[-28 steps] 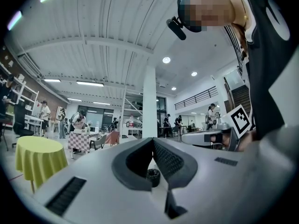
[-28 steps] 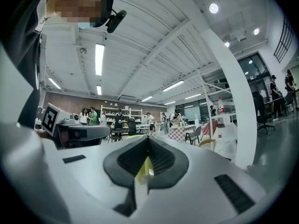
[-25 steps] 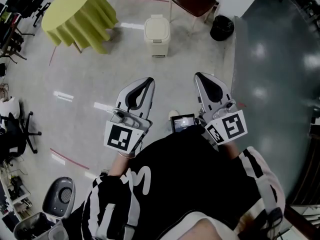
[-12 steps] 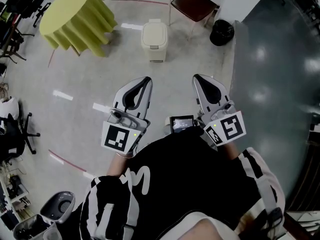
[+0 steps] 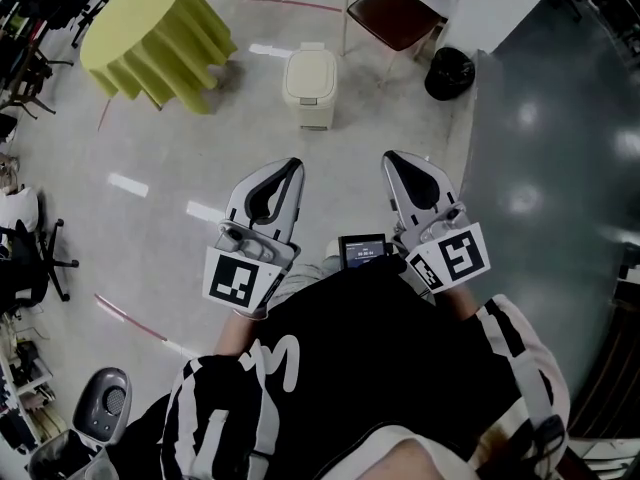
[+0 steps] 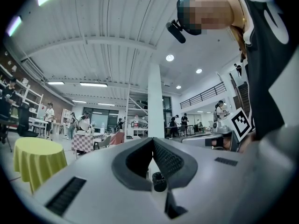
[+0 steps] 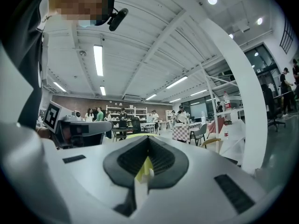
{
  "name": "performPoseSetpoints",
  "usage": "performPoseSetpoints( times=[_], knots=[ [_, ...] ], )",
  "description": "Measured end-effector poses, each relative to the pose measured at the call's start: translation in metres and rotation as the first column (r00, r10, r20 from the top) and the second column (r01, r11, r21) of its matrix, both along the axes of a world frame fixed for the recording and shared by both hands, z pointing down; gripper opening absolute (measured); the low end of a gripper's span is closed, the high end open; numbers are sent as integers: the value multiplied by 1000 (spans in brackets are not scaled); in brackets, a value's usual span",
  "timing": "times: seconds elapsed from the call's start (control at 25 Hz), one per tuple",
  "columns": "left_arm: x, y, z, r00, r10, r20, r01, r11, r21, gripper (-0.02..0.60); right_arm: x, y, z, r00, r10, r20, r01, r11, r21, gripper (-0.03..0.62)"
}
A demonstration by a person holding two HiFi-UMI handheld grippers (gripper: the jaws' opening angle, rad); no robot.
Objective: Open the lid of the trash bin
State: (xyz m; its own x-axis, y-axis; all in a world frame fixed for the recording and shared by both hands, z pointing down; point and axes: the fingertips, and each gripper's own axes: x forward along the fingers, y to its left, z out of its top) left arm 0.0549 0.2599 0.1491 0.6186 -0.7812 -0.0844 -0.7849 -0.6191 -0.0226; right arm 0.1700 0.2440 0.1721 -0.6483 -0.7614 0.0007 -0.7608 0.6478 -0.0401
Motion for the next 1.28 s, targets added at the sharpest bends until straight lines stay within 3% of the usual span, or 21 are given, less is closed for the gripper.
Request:
performPoseSetpoints(
  times=[1.28],
  knots=[
    [-11, -3, 5, 998, -67, -3, 66, 998, -21, 8, -6, -12, 7, 999, -36, 7, 36, 999, -11, 6]
  ],
)
